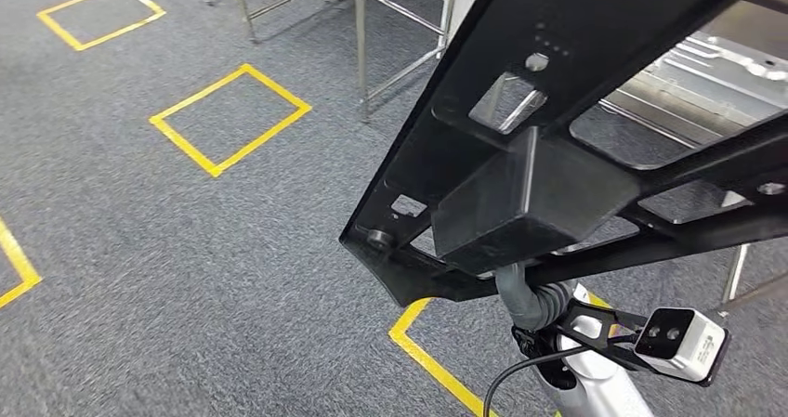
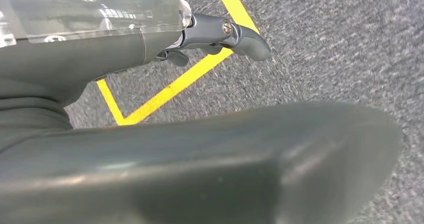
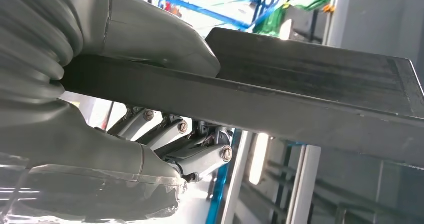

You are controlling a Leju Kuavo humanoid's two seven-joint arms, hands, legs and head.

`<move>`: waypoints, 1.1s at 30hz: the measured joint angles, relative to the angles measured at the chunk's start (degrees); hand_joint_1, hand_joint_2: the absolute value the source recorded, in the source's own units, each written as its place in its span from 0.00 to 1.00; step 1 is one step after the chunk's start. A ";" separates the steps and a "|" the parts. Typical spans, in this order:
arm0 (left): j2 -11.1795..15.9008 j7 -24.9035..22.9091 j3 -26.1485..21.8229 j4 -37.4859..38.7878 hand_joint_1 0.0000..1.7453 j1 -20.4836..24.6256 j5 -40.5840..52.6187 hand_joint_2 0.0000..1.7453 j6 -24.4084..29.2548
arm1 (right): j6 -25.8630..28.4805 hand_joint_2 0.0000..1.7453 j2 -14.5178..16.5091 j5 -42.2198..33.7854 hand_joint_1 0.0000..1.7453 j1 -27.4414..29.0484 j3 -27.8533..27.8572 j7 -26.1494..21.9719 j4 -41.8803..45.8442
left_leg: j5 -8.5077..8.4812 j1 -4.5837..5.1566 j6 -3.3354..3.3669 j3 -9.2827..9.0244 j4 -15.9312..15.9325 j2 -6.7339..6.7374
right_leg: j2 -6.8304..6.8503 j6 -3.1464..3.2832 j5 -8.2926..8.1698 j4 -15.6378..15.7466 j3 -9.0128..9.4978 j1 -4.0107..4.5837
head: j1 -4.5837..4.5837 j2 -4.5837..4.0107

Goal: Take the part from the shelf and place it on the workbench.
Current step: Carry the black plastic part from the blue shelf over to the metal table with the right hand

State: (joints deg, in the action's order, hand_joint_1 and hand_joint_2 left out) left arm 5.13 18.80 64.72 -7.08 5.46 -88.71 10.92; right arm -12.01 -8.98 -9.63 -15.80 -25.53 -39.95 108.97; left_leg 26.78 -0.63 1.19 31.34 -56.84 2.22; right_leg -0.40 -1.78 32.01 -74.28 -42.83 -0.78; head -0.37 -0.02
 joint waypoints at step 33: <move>-0.68 1.07 1.12 0.00 0.00 -0.10 -0.39 0.00 -0.49 | -6.74 1.00 0.43 -2.61 1.00 1.13 4.22 0.00 -1.77 | -0.30 -0.21 -0.50 0.18 0.29 1.28 | 1.54 -0.16 -4.16 7.64 3.97 -0.31 | 0.00 0.00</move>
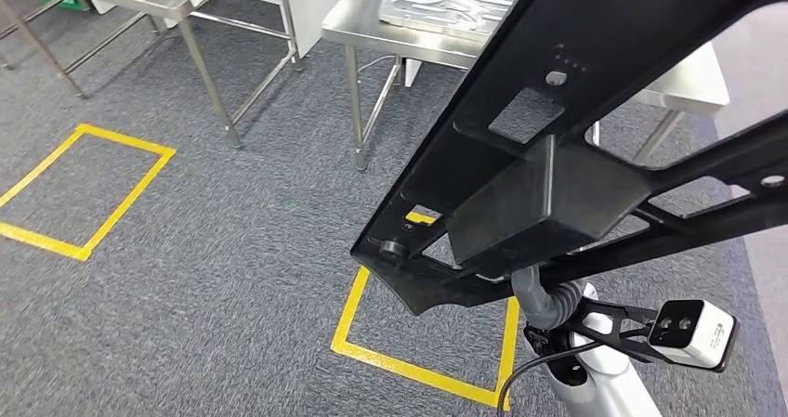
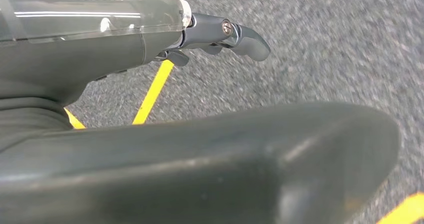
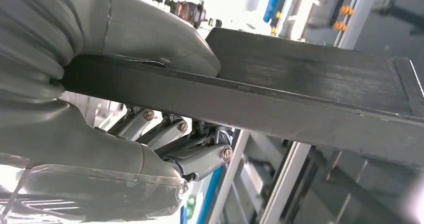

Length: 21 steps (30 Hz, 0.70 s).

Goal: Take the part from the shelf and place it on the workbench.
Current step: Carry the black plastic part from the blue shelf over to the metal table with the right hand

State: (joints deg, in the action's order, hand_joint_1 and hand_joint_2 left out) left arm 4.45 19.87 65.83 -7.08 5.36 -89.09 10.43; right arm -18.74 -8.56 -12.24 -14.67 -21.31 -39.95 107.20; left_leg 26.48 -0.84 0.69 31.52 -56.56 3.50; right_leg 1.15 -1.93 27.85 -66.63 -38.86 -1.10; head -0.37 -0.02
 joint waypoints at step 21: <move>0.73 -0.68 -0.06 0.04 0.00 0.16 -0.04 0.00 -1.87 | 9.90 1.00 -3.40 -8.96 1.00 -10.59 -7.69 0.56 -3.16 | -1.01 0.00 -0.57 1.42 -0.44 -7.06 | -8.78 1.42 -2.96 9.11 4.38 0.39 | -0.01 0.00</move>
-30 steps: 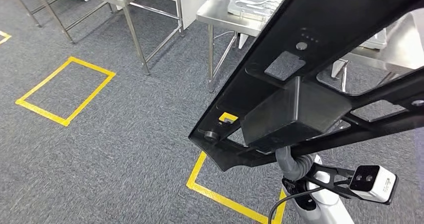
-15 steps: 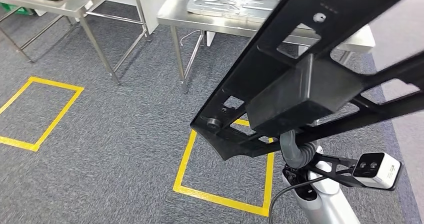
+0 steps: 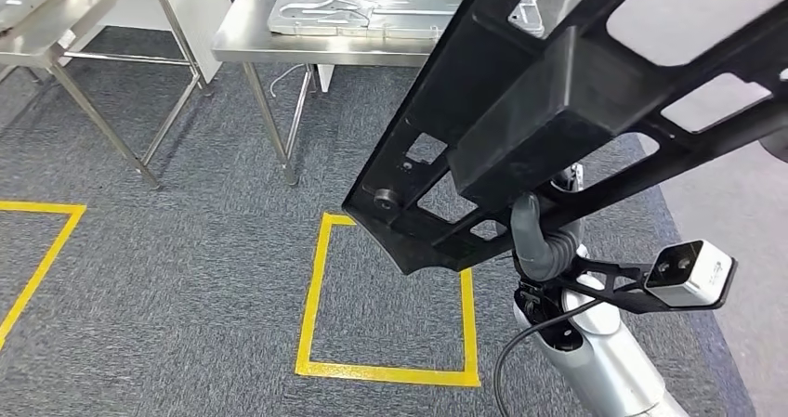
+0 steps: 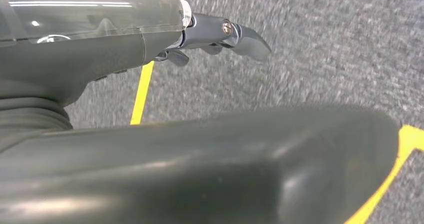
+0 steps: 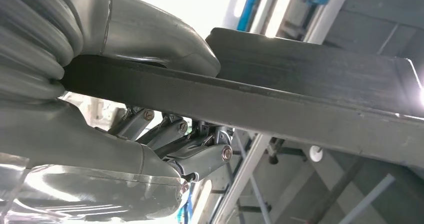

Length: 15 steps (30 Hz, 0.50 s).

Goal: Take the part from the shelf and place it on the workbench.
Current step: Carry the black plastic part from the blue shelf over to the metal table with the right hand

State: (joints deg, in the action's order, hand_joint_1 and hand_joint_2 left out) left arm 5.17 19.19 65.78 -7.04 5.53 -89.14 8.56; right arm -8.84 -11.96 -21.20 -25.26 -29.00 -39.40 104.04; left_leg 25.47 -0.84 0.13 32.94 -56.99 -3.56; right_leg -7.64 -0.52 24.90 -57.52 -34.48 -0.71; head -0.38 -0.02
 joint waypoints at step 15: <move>0.16 0.92 0.15 0.00 0.00 0.22 0.11 0.00 -1.46 | 4.59 1.00 -2.90 -2.07 1.00 -4.37 -4.19 1.48 -0.98 | 1.03 -0.40 -1.62 -0.98 0.15 4.17 | 7.58 -0.19 0.82 -0.36 0.38 -0.37 | -0.01 0.00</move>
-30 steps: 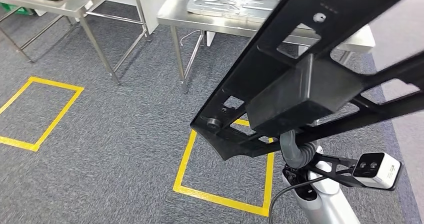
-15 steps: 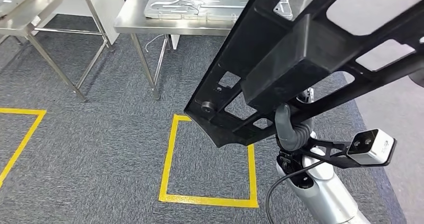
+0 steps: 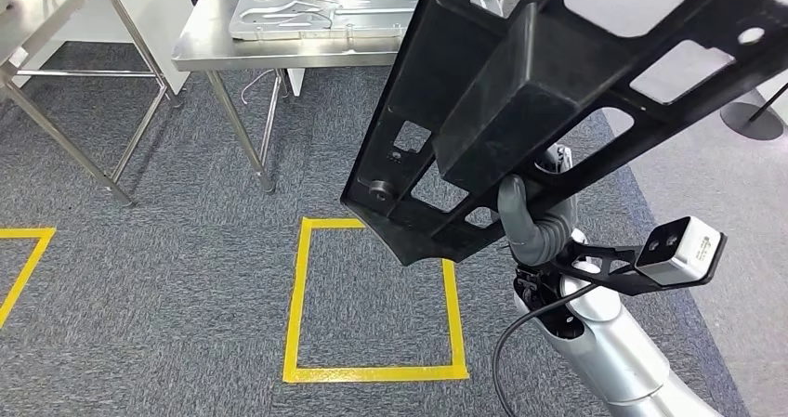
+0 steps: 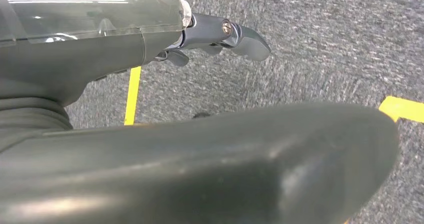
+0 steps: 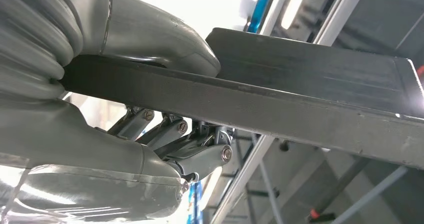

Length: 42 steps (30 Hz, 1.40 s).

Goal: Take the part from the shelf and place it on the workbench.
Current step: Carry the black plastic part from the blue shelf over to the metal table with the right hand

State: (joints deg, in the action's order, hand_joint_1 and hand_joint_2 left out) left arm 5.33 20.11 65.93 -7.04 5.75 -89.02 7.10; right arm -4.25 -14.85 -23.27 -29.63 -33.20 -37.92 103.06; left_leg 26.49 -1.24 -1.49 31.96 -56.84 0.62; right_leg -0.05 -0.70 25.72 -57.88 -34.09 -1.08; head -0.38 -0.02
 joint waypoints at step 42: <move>0.43 1.31 0.08 0.13 0.00 -0.37 -0.12 0.00 0.00 | -0.96 1.00 -0.86 2.11 1.00 0.99 -3.04 -1.88 -0.17 | -1.80 1.08 1.69 4.91 -4.97 -0.36 | -0.63 1.90 3.21 0.02 3.74 1.03 | -0.01 0.00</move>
State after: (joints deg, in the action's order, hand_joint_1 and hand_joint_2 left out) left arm 5.76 21.42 66.01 -6.91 5.38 -89.14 7.10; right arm -5.21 -15.72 -21.15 -28.64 -36.24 -39.80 102.89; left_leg 24.69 -0.16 0.20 36.87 -61.82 0.26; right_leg -0.68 1.20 28.93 -57.87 -30.35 -0.05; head -0.39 -0.02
